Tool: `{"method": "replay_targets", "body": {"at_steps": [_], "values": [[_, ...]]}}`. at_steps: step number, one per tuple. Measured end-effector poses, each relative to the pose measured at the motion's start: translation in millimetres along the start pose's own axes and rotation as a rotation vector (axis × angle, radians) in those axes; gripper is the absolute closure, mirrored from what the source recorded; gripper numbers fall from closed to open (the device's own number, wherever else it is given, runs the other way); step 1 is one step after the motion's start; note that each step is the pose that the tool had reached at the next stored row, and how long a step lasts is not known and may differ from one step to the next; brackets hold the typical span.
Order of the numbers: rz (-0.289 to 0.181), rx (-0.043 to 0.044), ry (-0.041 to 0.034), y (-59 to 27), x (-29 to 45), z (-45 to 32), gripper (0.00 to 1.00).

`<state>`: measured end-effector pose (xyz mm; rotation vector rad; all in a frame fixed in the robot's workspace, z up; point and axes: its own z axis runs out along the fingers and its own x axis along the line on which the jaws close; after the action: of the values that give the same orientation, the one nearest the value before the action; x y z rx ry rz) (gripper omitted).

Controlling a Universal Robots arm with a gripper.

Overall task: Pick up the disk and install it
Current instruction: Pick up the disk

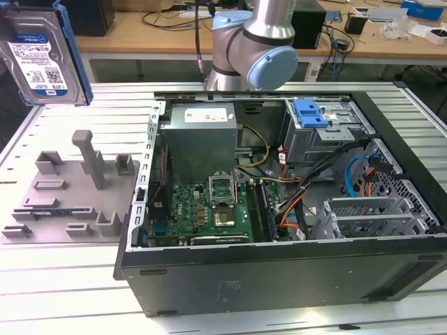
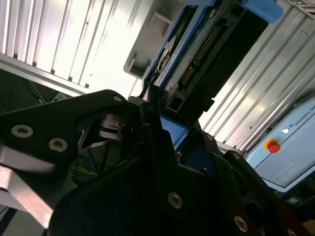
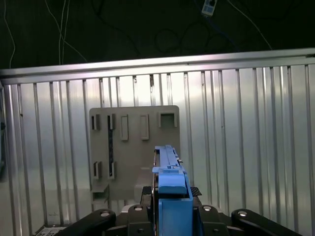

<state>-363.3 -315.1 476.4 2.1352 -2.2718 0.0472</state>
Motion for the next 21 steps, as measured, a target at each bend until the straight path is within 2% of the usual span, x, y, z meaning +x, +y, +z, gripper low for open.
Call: {"method": "replay_targets", "body": {"at_steps": [1,6,14,15,21], "values": [[0.0,-0.0002,0.0002,-2.6,1.5,-1.1,0.63],[0.0,-0.0001,0.0,-14.0,18.1,-6.3,0.63],[0.0,-0.0001,0.0,-31.4,38.0,-8.7,0.63],[0.0,-0.0001,0.0001,-38.4,43.9,-8.9,0.63],[0.0,-0.0001,0.0,-60.0,59.2,-9.6,0.63]]}}
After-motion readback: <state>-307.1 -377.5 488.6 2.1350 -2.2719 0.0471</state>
